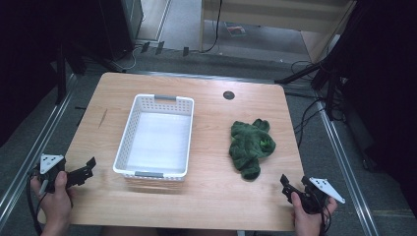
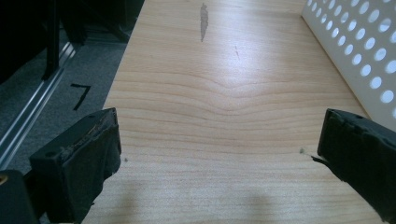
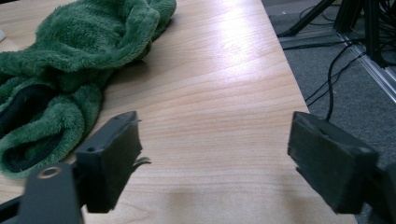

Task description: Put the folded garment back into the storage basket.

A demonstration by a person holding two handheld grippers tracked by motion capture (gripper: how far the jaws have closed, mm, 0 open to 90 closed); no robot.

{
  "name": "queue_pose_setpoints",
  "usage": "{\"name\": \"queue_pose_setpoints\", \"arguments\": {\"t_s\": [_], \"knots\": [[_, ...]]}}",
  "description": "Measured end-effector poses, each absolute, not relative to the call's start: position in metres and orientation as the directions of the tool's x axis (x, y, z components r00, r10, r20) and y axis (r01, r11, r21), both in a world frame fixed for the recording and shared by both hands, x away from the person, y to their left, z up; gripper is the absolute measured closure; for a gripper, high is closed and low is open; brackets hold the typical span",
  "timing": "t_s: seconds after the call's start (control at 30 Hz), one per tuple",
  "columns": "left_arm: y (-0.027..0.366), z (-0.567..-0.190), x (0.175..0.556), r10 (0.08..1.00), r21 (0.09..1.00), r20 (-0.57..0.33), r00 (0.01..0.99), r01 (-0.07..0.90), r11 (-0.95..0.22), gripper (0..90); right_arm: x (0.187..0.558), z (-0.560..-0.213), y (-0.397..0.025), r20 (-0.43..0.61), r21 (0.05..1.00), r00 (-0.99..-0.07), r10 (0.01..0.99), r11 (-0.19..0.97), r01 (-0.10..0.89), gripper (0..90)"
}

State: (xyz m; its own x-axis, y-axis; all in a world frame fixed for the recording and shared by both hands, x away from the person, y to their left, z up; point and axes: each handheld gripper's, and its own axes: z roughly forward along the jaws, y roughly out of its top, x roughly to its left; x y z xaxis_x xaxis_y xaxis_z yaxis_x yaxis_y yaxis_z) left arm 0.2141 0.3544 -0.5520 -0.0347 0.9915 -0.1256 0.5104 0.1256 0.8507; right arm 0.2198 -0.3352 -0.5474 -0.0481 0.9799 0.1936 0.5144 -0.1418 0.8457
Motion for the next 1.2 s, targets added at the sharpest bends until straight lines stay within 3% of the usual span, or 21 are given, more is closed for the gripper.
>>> {"name": "queue_pose_setpoints", "arguments": {"t_s": [0.17, 0.23, 0.33, 0.43, 0.57, 1.2], "knots": [[0.355, -0.552, 0.214, 0.991, 0.849, -0.133, -0.037, 0.512, 0.132, 0.6, 0.222, -0.547, -0.331, 0.193, 0.840, -0.023, 0.981, -0.153, 0.521, 26.3], [0.355, -0.552, 0.214, 0.990, 0.848, -0.134, -0.035, 0.512, 0.133, 0.6, 0.223, -0.545, -0.326, 0.160, 0.836, -0.017, 0.987, -0.126, 0.535, 17.6], [0.356, -0.552, 0.214, 0.990, 0.849, -0.137, -0.034, 0.511, 0.135, 0.6, 0.225, -0.538, -0.322, 0.177, 0.830, -0.029, 0.984, -0.133, 0.542, 12.9], [0.356, -0.552, 0.214, 0.989, 0.851, -0.147, -0.034, 0.505, 0.144, 0.6, 0.228, -0.528, -0.316, 0.223, 0.813, -0.064, 0.973, -0.149, 0.563, 0.0], [0.357, -0.552, 0.213, 0.988, 0.852, -0.153, -0.032, 0.502, 0.148, 0.6, 0.233, -0.517, -0.302, 0.206, 0.804, -0.123, 0.971, -0.097, 0.586, 0.0], [0.357, -0.552, 0.214, 0.987, 0.852, -0.156, -0.034, 0.502, 0.152, 0.6, 0.281, -0.462, -0.257, 0.187, 0.779, -0.163, 0.969, -0.046, 0.625, 0.0]]}}
